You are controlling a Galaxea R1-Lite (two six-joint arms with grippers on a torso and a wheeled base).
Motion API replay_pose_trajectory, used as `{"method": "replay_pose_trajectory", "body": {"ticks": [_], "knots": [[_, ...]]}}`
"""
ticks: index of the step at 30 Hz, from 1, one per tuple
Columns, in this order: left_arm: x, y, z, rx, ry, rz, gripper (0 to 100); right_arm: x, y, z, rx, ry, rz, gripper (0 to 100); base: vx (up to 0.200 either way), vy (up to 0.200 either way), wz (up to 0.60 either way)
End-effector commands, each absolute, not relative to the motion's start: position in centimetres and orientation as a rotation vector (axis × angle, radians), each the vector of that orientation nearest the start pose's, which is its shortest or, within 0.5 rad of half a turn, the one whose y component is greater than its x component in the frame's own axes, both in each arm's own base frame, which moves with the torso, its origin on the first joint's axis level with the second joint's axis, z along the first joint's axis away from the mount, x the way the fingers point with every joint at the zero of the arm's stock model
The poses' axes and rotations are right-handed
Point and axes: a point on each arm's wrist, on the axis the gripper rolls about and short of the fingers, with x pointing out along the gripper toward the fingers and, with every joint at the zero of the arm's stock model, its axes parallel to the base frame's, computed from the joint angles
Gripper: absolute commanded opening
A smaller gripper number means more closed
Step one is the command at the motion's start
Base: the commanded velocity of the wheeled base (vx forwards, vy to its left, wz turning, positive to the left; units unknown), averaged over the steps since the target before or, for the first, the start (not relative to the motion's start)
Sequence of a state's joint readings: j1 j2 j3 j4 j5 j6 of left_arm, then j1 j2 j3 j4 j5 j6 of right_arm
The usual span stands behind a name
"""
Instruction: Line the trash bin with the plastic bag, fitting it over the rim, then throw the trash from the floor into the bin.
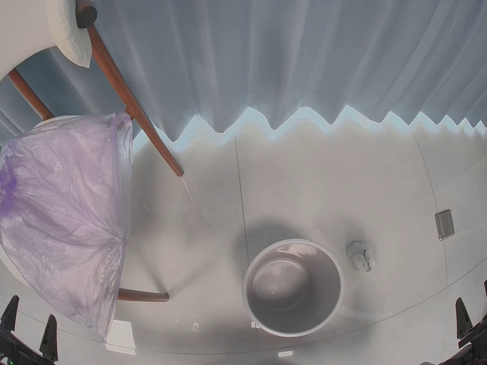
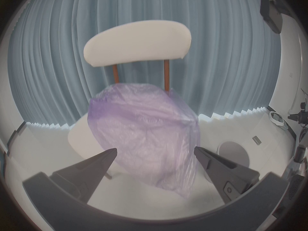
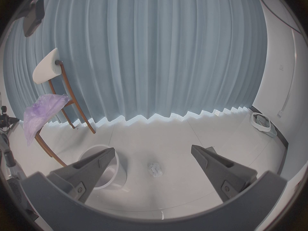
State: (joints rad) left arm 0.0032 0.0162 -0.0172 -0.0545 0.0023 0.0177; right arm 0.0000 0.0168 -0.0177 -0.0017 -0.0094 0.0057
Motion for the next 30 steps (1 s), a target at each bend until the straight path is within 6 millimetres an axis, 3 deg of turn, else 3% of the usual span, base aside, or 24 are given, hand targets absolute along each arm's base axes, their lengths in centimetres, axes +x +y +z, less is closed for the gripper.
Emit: {"method": "replay_pose_trajectory", "body": {"ticks": [1, 11, 18, 25, 30], "knots": [[-2.8, 0.0, 10.8, 0.105, -0.327, 0.016, 100, -2.3, 0.0, 7.6, 0.006, -0.002, -0.009, 100, 0.0, 0.0, 0.0], [-2.8, -0.2, 10.8, 0.221, -0.325, -0.035, 100, -2.3, 0.0, 7.6, 0.006, -0.002, -0.009, 100, 0.0, 0.0, 0.0], [-3.2, -0.6, 11.4, 0.213, -0.331, -0.217, 100, -2.3, 0.0, 7.6, 0.006, -0.002, -0.008, 100, 0.0, 0.0, 0.0], [-4.0, -1.0, 13.2, -0.087, -0.239, -0.472, 100, -2.3, 0.0, 7.6, 0.006, -0.002, -0.008, 100, 0.0, 0.0, 0.0], [-4.8, -1.2, 15.1, -0.166, -0.234, -0.631, 100, -2.3, 0.0, 7.6, 0.006, -0.002, -0.009, 100, 0.0, 0.0, 0.0]]}}
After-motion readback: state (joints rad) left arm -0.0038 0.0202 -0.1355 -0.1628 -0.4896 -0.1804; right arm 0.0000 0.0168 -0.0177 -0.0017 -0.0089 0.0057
